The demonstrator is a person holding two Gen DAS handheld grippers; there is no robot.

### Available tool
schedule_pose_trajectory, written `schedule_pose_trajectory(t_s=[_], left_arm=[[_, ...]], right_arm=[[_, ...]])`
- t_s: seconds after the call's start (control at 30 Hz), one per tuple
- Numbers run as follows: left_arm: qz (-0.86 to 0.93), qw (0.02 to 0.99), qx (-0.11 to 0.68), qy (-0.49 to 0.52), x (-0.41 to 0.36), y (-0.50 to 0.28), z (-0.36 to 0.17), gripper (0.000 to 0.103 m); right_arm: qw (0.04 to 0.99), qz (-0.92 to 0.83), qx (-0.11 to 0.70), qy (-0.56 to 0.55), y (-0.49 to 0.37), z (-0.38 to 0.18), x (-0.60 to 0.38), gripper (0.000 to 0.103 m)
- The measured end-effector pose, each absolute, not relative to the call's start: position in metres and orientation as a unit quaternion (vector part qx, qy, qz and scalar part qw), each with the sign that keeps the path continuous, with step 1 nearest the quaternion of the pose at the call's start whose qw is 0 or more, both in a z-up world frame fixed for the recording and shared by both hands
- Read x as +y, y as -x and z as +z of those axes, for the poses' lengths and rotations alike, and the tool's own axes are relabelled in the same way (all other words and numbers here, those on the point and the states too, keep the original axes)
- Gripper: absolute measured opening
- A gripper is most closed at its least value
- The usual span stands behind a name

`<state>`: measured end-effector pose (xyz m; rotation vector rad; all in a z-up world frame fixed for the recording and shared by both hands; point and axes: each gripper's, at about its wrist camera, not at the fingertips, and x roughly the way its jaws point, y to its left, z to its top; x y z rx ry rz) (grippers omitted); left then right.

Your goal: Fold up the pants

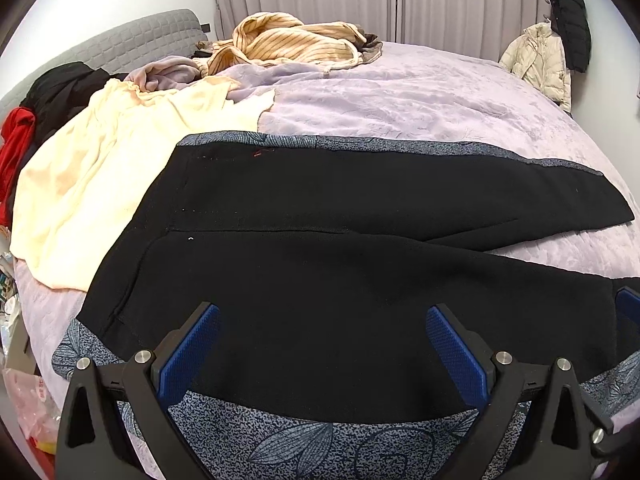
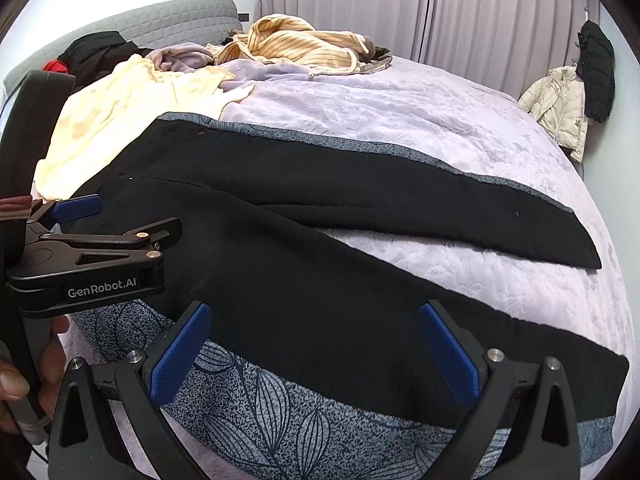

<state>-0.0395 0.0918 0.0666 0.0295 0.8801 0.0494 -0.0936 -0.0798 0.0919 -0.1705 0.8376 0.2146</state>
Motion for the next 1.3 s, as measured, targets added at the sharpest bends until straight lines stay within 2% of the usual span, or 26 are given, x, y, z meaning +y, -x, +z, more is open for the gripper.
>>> schedule_pose_trajectory(t_s=[0.4, 0.7, 0.77, 0.87, 1.2, 1.3], left_arm=[[0.002, 0.897, 0.442, -0.014, 0.097, 0.009, 0.065, 0.103], [0.010, 0.890, 0.456, -0.003, 0.113, -0.044, 0.056, 0.103], [0.015, 0.888, 0.460, 0.009, 0.120, -0.053, 0.046, 0.103], [0.019, 0.880, 0.473, 0.033, 0.128, -0.061, 0.026, 0.103], [0.023, 0.886, 0.463, 0.029, 0.122, -0.064, 0.006, 0.103], [0.021, 0.888, 0.459, 0.031, 0.122, -0.062, 0.005, 0.103]], right_arm=[[0.887, 0.149, 0.408, 0.156, 0.053, 0.096, -0.069, 0.103], [0.861, 0.252, 0.361, 0.253, -0.021, 0.109, -0.045, 0.103], [0.854, 0.272, 0.354, 0.266, -0.044, 0.106, -0.039, 0.098], [0.844, 0.301, 0.375, 0.237, -0.091, 0.099, -0.034, 0.090], [0.800, 0.372, 0.401, 0.247, -0.185, 0.057, 0.006, 0.090], [0.769, 0.396, 0.431, 0.257, -0.206, 0.038, 0.016, 0.090]])
